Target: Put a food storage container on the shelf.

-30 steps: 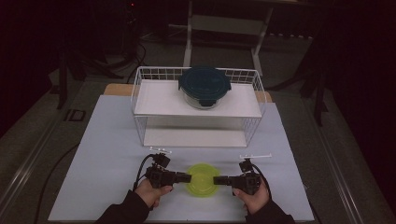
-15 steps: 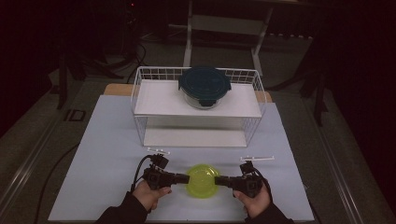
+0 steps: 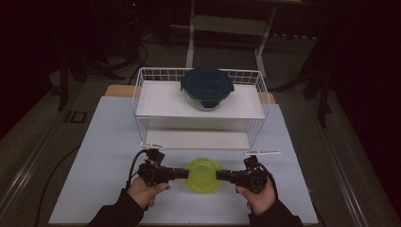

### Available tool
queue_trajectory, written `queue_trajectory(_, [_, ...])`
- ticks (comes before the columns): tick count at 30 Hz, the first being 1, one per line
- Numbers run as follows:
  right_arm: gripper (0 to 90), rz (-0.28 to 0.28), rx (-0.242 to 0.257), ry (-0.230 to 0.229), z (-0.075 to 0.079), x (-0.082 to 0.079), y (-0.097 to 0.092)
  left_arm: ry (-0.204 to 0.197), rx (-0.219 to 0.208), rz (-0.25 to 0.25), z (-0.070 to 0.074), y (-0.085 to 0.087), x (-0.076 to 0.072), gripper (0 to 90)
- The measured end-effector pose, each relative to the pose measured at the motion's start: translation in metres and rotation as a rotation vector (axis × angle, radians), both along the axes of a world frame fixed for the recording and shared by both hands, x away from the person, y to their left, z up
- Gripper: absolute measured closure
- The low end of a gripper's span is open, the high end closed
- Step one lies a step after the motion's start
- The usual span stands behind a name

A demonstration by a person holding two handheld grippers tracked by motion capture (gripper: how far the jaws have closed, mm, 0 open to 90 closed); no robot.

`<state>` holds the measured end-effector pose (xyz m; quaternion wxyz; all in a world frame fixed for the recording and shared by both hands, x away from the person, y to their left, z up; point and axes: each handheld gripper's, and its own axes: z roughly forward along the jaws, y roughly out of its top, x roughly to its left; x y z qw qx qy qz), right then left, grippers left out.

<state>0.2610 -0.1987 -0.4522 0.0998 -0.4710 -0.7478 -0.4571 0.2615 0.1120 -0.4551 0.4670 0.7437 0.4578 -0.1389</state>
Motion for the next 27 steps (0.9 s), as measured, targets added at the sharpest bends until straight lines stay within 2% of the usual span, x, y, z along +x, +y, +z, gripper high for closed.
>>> queue_trajectory(10, [81.1, 0.007, 0.003, -0.074, 0.033, 0.004, 0.004, -0.043, -0.027, 0.010, 0.030, 0.005, 0.004, 81.0])
queue_trajectory(16, [81.1, 0.006, 0.021, -0.096, 0.051, 0.007, 0.004, -0.069, -0.027, 0.014, 0.051, 0.006, 0.007, 81.0])
queue_trajectory(20, [81.1, 0.006, 0.024, -0.138, 0.066, 0.009, 0.004, -0.099, -0.036, 0.016, 0.065, 0.007, 0.009, 81.0])
queue_trajectory(26, [81.2, 0.001, 0.036, -0.169, 0.085, 0.014, 0.005, -0.131, -0.037, 0.021, 0.087, 0.008, 0.015, 81.1])
queue_trajectory(27, [81.2, 0.001, 0.036, -0.169, 0.085, 0.014, 0.005, -0.131, -0.037, 0.021, 0.087, 0.008, 0.015, 81.1])
